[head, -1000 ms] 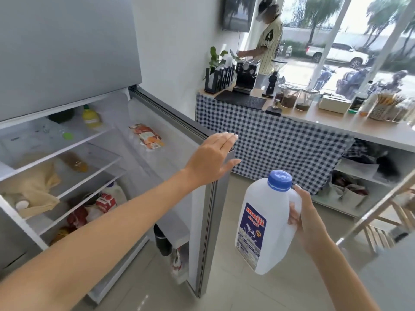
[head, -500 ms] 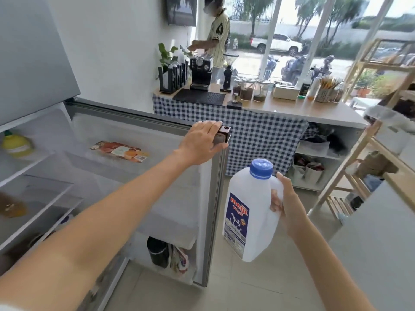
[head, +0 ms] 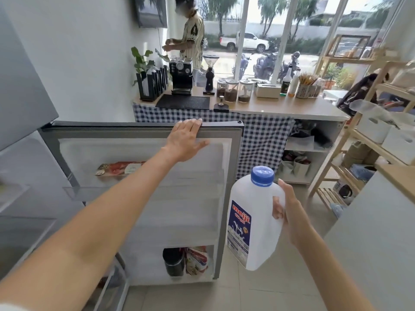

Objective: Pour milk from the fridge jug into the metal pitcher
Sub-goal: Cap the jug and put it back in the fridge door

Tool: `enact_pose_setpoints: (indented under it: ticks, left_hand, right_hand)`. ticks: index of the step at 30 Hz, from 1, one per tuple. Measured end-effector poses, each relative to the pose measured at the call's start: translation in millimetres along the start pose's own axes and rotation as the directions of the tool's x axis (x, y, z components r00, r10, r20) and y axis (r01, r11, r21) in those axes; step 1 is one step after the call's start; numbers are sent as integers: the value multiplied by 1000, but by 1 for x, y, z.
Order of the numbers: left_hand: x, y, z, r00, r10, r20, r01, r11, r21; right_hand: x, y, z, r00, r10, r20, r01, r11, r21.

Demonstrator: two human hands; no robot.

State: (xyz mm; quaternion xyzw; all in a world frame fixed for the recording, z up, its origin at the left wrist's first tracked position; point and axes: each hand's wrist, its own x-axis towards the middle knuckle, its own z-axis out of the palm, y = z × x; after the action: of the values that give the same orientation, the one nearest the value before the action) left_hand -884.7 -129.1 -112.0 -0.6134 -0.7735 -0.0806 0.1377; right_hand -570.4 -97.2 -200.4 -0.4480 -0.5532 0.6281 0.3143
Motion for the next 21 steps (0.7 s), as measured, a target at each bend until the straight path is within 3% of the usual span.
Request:
enact_pose_setpoints:
  ticks: [8,16,21]
  left_hand:
    - [-18,-102,-4,988,-150,35,146,985,88]
    - [-23,-135,1,986,-144,83,136,986,91]
    - [-24,-148,-7,995,-97,31,93,989,116]
  right_hand:
    - [7,12,57,996,-39,82,35,998,45]
    - [16,30,126,987,-26,160,21,999,34]
    - [18,33,143,982,-61,178,57,998,29]
